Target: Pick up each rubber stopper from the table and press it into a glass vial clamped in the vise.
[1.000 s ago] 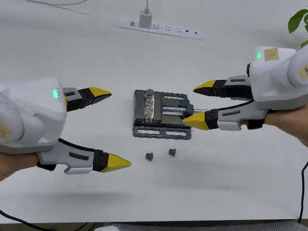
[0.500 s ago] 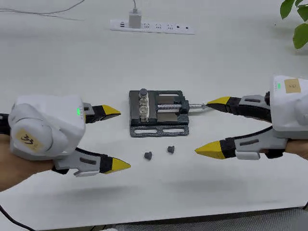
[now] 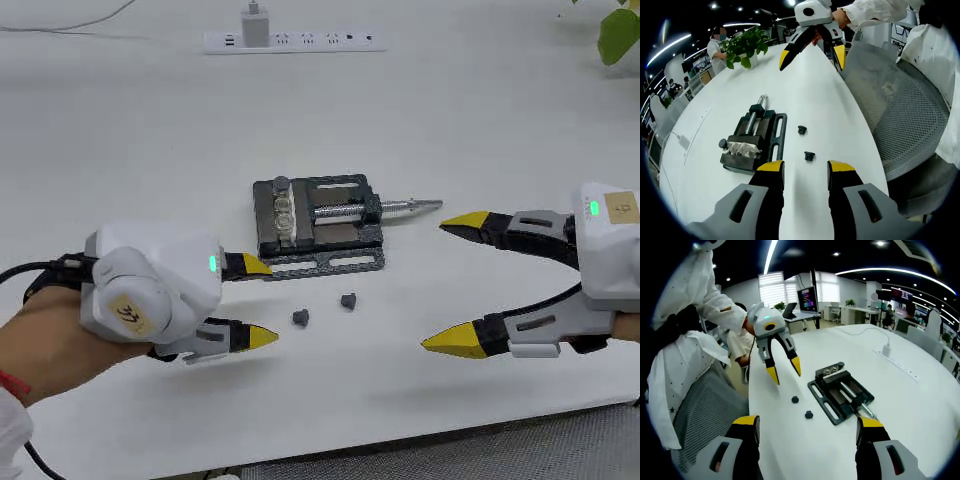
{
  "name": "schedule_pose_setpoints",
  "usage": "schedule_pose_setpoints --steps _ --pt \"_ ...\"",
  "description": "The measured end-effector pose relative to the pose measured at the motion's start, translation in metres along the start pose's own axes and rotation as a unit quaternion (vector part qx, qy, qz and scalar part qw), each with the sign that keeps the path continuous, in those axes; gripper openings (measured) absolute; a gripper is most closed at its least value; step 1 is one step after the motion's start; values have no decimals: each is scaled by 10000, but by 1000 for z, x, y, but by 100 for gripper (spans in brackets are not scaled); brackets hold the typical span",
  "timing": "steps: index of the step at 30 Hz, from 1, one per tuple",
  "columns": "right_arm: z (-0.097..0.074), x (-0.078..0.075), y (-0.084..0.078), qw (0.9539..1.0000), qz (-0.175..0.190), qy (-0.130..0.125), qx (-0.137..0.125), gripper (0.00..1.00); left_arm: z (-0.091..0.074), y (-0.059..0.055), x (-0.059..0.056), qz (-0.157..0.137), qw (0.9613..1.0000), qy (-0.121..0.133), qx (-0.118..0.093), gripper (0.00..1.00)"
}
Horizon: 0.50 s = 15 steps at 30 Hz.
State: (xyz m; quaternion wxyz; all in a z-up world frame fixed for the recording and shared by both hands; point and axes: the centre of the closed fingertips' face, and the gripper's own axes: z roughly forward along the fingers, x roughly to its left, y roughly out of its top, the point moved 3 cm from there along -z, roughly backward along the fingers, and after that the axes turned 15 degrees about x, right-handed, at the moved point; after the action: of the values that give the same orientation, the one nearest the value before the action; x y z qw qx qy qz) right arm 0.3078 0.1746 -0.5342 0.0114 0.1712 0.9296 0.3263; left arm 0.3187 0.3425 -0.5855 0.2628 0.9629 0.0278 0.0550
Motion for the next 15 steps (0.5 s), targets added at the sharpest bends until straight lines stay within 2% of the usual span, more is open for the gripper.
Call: schedule_pose_setpoints --steps 7,15 --pt "-2 0 -6 9998 154 -68 -48 76 26 -4 -4 146 9996 -156 190 22" --pt "-4 -1 -15 9995 285 -101 -29 75 39 -2 -3 204 9992 -250 244 15"
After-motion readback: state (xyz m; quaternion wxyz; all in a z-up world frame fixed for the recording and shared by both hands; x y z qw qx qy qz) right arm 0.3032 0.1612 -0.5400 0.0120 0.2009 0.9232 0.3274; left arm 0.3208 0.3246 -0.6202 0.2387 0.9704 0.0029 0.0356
